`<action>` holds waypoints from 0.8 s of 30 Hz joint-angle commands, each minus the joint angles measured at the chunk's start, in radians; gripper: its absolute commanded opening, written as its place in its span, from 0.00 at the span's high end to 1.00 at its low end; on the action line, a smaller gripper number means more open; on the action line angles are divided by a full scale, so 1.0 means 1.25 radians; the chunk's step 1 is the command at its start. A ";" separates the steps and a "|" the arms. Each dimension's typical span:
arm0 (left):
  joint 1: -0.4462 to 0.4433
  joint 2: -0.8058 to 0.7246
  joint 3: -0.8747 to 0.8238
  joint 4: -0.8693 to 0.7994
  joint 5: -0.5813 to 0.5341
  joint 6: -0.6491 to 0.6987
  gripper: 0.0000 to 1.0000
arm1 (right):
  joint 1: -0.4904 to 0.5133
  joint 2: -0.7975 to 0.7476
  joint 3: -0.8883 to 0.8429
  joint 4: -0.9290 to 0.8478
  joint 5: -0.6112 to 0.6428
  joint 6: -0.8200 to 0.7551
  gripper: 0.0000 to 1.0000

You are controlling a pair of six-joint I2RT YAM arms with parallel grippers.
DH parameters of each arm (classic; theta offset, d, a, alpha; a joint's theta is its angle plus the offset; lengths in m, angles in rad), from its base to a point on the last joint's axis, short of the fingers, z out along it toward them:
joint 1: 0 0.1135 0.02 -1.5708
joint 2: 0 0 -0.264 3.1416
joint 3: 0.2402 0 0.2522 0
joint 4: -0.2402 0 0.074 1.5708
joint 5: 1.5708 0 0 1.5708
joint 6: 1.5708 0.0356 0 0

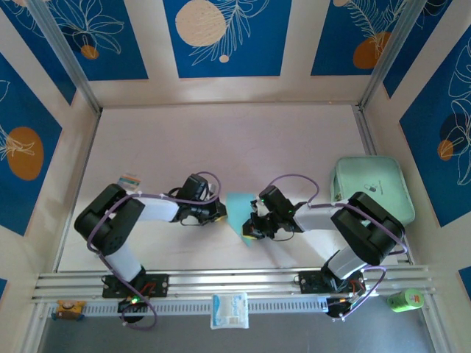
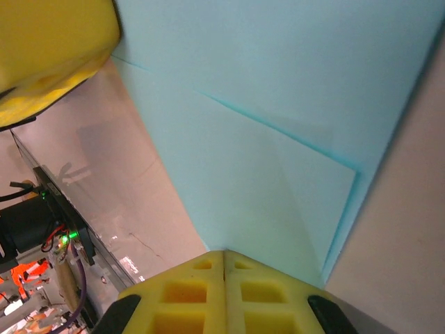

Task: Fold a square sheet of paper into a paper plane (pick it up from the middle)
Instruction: Third fold the triangle at the center of the table.

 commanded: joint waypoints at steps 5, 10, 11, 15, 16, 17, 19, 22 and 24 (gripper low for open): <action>0.030 -0.066 -0.007 -0.125 -0.112 0.018 0.97 | -0.022 0.028 -0.002 -0.137 0.003 -0.064 0.98; 0.025 -0.114 -0.011 -0.120 -0.111 0.030 0.95 | -0.033 0.037 0.014 -0.151 -0.012 -0.095 0.98; 0.019 -0.125 -0.016 -0.092 -0.096 0.031 0.95 | -0.035 0.038 0.015 -0.151 -0.016 -0.101 0.98; -0.032 -0.128 0.018 -0.072 -0.058 0.066 0.93 | -0.042 0.041 0.024 -0.154 -0.023 -0.110 0.98; -0.051 -0.113 0.035 -0.071 -0.046 0.076 0.93 | -0.043 0.042 0.025 -0.155 -0.023 -0.111 0.98; -0.069 -0.095 0.051 -0.068 -0.033 0.084 0.92 | -0.043 0.042 0.026 -0.156 -0.023 -0.111 0.98; -0.099 -0.055 0.075 -0.066 -0.024 0.085 0.93 | -0.043 0.040 0.028 -0.156 -0.023 -0.111 0.98; -0.117 0.004 0.087 -0.059 -0.027 0.068 0.93 | -0.044 0.036 0.029 -0.158 -0.022 -0.113 0.98; -0.116 0.033 0.082 -0.051 -0.031 0.060 0.94 | -0.048 0.033 0.033 -0.162 -0.023 -0.116 0.97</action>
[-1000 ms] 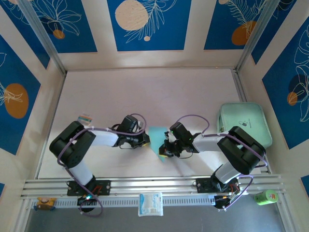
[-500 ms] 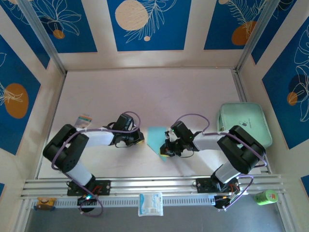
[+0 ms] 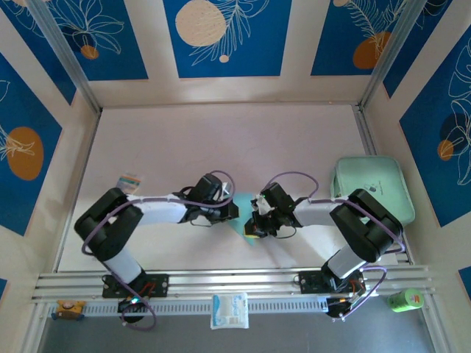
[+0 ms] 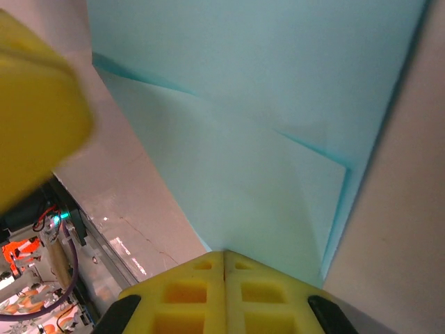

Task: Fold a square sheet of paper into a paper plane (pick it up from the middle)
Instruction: Third fold the triangle at the center of the table.

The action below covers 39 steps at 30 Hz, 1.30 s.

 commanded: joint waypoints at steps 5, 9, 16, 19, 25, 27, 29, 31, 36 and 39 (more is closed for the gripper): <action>0.006 0.073 -0.023 0.005 -0.002 -0.013 0.95 | -0.009 -0.015 0.021 -0.083 -0.001 -0.032 0.95; 0.006 0.073 -0.047 0.019 -0.013 -0.030 0.95 | 0.010 -0.036 0.055 -0.060 -0.032 -0.038 0.93; 0.006 0.064 -0.050 0.016 -0.019 -0.034 0.96 | 0.038 0.054 0.101 -0.028 -0.014 -0.013 0.92; 0.006 0.064 -0.051 0.015 -0.022 -0.035 0.96 | 0.043 0.074 0.086 -0.032 0.009 -0.013 0.91; 0.014 0.058 -0.062 0.016 -0.033 -0.048 0.97 | 0.041 0.027 0.008 -0.022 0.006 -0.002 0.90; 0.017 0.054 -0.073 0.029 -0.035 -0.062 0.98 | 0.041 -0.009 -0.014 -0.041 0.021 0.002 0.89; 0.020 0.053 -0.083 0.043 -0.040 -0.075 0.99 | 0.040 -0.048 -0.035 -0.073 0.046 0.008 0.89; 0.021 0.051 -0.092 0.053 -0.047 -0.085 0.99 | 0.039 -0.093 -0.071 -0.075 0.058 0.024 0.88; 0.021 0.043 -0.107 0.073 -0.056 -0.099 0.99 | 0.037 -0.207 -0.153 -0.073 0.083 0.071 0.87; 0.021 0.035 -0.123 0.090 -0.064 -0.117 0.98 | 0.025 -0.262 -0.163 -0.101 0.102 0.076 0.87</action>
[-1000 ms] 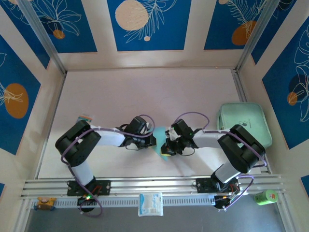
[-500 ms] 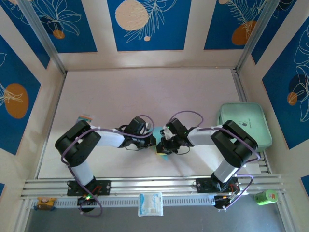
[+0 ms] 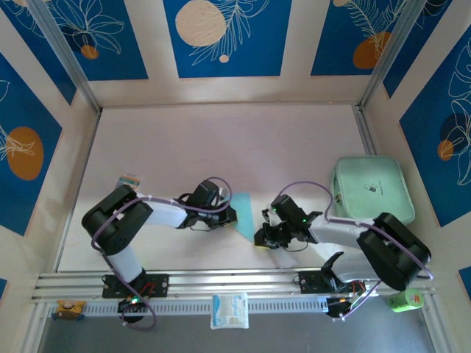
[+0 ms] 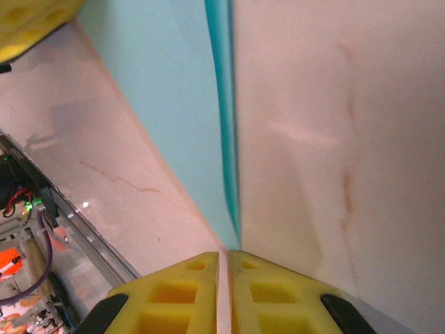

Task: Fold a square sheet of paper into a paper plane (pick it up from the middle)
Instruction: Third fold the triangle at the center of the table.

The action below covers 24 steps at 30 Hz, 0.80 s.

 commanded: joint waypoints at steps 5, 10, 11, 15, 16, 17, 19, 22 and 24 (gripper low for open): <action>0.000 -0.018 -0.081 0.012 -0.077 -0.078 0.98 | -0.016 -0.110 0.031 -0.147 0.095 0.011 0.85; -0.029 -0.067 -0.079 0.004 -0.121 -0.078 0.92 | -0.015 -0.119 0.084 -0.165 0.157 0.007 0.71; -0.031 -0.082 -0.075 -0.011 -0.132 -0.069 0.88 | -0.010 -0.118 0.092 -0.161 0.190 0.011 0.68; -0.032 -0.163 -0.068 -0.063 -0.164 -0.011 0.74 | 0.047 -0.138 0.095 -0.127 0.352 0.011 0.58; -0.031 -0.186 -0.061 -0.086 -0.168 0.015 0.70 | 0.062 -0.146 0.095 -0.123 0.394 0.007 0.58; -0.030 -0.206 -0.049 -0.117 -0.175 0.043 0.68 | 0.074 -0.150 0.096 -0.119 0.423 -0.003 0.57; -0.030 -0.240 -0.030 -0.177 -0.193 0.089 0.63 | 0.096 -0.155 0.101 -0.117 0.473 -0.017 0.57; -0.024 -0.280 -0.019 -0.234 -0.224 0.139 0.55 | 0.128 -0.153 0.105 -0.106 0.517 -0.038 0.58; -0.013 -0.300 -0.027 -0.246 -0.229 0.152 0.52 | 0.141 -0.144 0.108 -0.101 0.528 -0.044 0.58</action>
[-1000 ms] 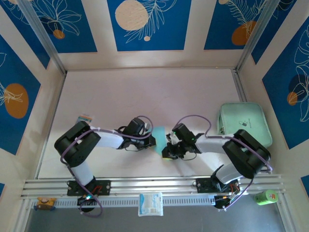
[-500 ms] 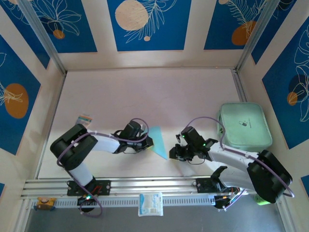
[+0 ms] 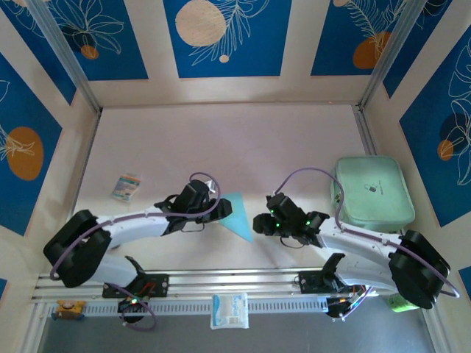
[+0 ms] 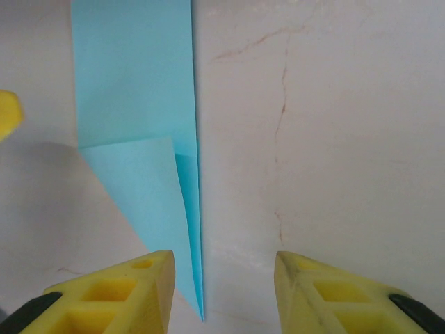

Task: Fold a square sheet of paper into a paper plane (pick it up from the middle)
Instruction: Third fold the triangle at the center of the table, then fourth fold the wing at the center of the table.

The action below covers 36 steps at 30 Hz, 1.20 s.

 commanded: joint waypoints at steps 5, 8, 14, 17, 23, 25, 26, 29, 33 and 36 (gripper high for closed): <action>0.065 -0.055 -0.027 -0.092 -0.003 0.074 0.48 | 0.015 0.021 0.050 -0.020 0.056 -0.017 0.60; 0.097 -0.065 -0.045 -0.095 0.031 0.073 0.42 | -0.032 0.048 0.068 -0.018 -0.059 -0.012 0.61; 0.145 -0.062 -0.074 -0.053 0.098 0.058 0.39 | -0.092 0.140 0.091 0.058 -0.234 -0.017 0.63; 0.158 -0.053 -0.079 -0.040 0.119 0.049 0.37 | -0.108 0.203 0.119 0.070 -0.276 -0.020 0.63; 0.169 -0.037 -0.090 -0.017 0.149 0.030 0.35 | -0.116 0.289 0.171 0.065 -0.297 -0.057 0.63; 0.171 -0.030 -0.087 -0.014 0.162 0.029 0.35 | -0.128 0.315 0.177 0.075 -0.337 -0.084 0.63; 0.172 -0.023 -0.085 -0.013 0.170 0.030 0.34 | -0.132 0.328 0.187 0.059 -0.341 -0.096 0.64; 0.175 -0.002 -0.077 -0.010 0.187 0.026 0.34 | -0.135 0.347 0.196 0.028 -0.317 -0.113 0.64; 0.175 0.020 -0.075 0.009 0.199 0.012 0.34 | -0.140 0.344 0.190 0.046 -0.341 -0.123 0.68; 0.174 0.033 -0.074 0.020 0.206 0.003 0.34 | -0.142 0.327 0.181 0.057 -0.349 -0.128 0.72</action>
